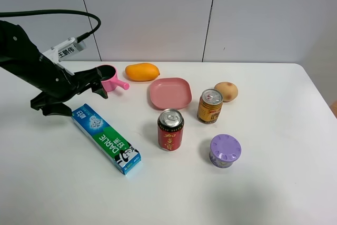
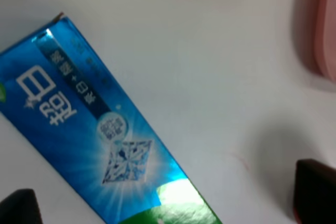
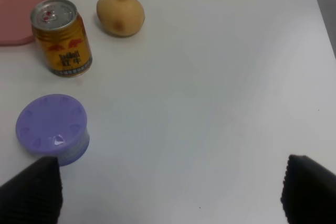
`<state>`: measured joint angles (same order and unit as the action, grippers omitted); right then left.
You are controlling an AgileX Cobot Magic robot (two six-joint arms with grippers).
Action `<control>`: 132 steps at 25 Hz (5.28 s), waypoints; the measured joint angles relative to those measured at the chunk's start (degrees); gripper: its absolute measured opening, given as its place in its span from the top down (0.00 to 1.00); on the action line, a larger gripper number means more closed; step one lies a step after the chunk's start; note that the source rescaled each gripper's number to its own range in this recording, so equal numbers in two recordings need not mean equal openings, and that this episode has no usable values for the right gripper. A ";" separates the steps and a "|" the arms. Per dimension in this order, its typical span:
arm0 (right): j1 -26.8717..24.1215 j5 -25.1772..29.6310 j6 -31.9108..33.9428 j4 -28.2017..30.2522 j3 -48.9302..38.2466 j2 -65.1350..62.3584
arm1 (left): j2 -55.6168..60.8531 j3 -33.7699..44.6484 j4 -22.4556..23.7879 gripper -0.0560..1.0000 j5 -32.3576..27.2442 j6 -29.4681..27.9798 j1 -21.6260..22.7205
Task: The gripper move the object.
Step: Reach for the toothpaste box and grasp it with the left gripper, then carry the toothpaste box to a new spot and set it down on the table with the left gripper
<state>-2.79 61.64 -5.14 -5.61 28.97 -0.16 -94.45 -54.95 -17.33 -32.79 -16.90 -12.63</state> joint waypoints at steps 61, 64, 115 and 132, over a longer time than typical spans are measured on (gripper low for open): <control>0.00 0.00 0.00 0.00 0.00 0.00 | -17.45 -0.27 -3.87 0.09 6.56 3.80 0.00; 0.00 0.00 0.00 0.00 0.00 0.00 | -17.45 -0.27 -3.87 0.09 6.55 3.92 0.00; 0.00 0.00 0.00 0.00 0.00 0.00 | -2.57 -44.13 9.90 0.90 -35.42 17.74 -7.38; 0.00 0.00 0.00 0.00 0.00 0.00 | -16.51 -65.24 14.57 0.90 -37.81 15.97 -39.75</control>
<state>-2.79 61.64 -5.14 -5.61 28.97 -0.16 -110.95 -120.19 -2.76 -70.59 -0.92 -52.38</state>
